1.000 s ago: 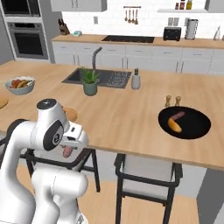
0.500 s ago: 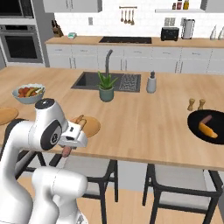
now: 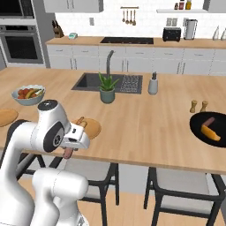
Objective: Place one bun and one sausage from the bowl on each plate.
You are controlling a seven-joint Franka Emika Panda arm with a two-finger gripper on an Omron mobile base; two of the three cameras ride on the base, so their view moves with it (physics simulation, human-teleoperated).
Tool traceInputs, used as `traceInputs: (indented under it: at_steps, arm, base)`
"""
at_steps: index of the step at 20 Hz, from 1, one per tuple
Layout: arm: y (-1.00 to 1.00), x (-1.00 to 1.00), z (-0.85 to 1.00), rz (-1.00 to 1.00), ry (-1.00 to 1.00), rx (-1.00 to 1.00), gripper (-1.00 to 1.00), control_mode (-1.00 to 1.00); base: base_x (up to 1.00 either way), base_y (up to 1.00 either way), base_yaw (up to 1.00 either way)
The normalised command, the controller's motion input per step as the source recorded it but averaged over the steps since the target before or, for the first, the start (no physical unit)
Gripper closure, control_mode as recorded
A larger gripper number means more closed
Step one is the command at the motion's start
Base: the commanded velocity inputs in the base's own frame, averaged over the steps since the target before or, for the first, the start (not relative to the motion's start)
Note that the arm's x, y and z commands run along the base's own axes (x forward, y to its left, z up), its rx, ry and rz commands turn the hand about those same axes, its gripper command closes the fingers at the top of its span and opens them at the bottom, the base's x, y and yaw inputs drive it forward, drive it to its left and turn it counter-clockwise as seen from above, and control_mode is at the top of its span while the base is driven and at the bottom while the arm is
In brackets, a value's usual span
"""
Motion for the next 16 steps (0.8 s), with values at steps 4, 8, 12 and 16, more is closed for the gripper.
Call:
traceInputs:
  at_steps: [4, 8, 12, 16]
  arm:
    - [0.03, 0.06, 0.0, 0.0, 0.0, 0.0, 1.0, -1.0]
    - [0.03, 0.85, 0.15, 0.11, -0.05, 0.01, 1.0, -1.0]
    - [0.08, 1.0, 0.47, 0.05, -0.02, 0.11, 1.0, -1.0]
    - [0.33, 1.0, 0.4, 0.01, -0.04, 0.07, 1.0, -1.0]
  base:
    - [0.0, 0.01, 0.0]
    - [0.0, 0.0, 0.0]
    - [0.0, 0.0, 0.0]
    - [0.0, 0.0, 0.0]
